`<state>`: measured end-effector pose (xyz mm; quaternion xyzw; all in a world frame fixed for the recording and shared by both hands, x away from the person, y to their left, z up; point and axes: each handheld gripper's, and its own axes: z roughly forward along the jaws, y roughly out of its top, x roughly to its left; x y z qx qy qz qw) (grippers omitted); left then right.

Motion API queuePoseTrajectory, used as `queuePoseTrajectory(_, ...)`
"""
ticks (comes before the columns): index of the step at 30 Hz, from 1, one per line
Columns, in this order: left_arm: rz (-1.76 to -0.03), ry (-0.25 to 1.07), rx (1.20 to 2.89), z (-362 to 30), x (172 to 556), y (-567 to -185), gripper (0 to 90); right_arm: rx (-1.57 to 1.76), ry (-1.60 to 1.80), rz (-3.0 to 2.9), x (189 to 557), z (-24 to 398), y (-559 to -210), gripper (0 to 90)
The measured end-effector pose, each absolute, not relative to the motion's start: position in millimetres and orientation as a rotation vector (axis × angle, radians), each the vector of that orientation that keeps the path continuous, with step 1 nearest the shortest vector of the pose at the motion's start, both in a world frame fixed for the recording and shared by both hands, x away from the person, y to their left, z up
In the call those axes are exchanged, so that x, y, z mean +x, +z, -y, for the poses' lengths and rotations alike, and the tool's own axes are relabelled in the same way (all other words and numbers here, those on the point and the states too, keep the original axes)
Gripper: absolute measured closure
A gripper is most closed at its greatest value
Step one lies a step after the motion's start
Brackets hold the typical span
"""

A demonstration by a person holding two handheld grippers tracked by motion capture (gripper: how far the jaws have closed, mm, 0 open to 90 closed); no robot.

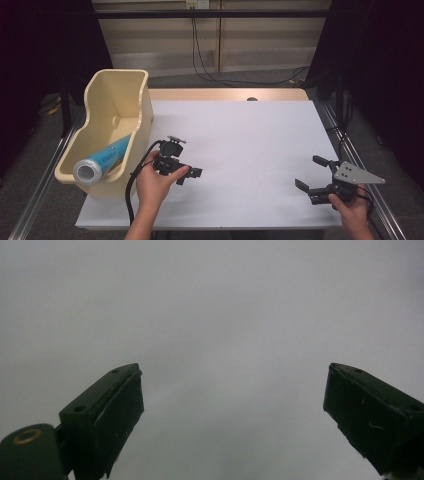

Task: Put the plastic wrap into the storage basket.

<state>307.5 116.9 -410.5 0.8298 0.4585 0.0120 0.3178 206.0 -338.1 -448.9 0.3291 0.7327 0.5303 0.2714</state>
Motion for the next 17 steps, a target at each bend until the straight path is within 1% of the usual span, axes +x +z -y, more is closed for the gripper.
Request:
queuePoseTrajectory(3, -1.16, 0.141, 2.111, -118.5, 300.8, -416.5, 5.6, 0.885, 1.429, -1.972, 206.1, 337.7, -449.0, 0.8)
queuePoseTrajectory(10, -1.022, 0.431, 1.898, -124.9, 283.2, -430.9, 5.8, 0.881, 1.429, -1.971, 205.9, 337.1, -449.2, 0.8)
queuePoseTrajectory(12, -0.994, 0.456, 1.859, -126.8, 281.2, -431.9, 5.6, 0.88, 1.431, -1.971, 206.0, 336.9, -449.2, 0.7)
queuePoseTrajectory(17, -0.975, 0.474, 1.832, -127.7, 280.1, -434.2, 4.9, 0.879, 1.431, -1.971, 206.0, 336.8, -449.4, 0.8)
